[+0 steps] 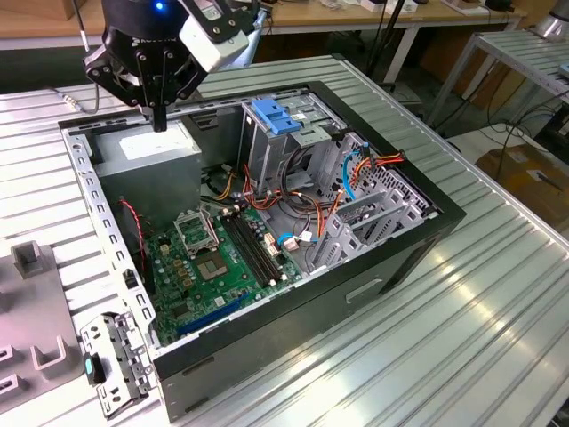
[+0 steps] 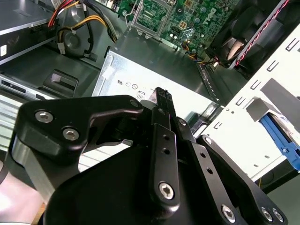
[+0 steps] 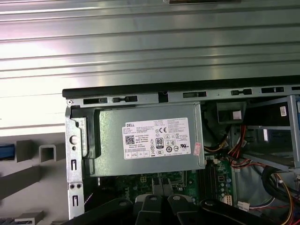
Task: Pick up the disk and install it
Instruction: 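Reach for the disk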
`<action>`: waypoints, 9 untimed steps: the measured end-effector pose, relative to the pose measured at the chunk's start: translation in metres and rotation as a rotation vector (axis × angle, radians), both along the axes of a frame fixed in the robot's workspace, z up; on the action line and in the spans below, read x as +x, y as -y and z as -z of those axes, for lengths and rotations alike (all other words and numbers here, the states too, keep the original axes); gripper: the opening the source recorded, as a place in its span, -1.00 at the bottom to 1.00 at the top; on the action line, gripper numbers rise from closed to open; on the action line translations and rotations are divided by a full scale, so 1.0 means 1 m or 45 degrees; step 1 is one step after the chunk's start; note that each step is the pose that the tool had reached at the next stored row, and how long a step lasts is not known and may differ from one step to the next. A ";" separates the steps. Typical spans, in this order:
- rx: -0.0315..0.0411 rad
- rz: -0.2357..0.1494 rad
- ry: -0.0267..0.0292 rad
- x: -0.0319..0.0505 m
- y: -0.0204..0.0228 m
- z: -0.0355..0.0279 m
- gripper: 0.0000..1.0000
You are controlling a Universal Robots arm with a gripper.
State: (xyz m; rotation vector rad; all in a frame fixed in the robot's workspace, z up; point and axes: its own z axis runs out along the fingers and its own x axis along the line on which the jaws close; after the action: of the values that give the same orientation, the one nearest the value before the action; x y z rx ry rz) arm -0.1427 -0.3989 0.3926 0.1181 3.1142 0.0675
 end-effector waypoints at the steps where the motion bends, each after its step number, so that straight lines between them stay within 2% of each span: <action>1: 0.0000 0.000 -0.0001 -0.0005 0.0000 0.0000 -0.79; 9: 0.0001 0.000 -0.0001 -0.0054 0.0000 0.0003 -0.79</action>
State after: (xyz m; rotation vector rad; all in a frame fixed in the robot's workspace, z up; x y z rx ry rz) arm -0.1481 -0.3990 0.3924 0.1181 3.1144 0.0676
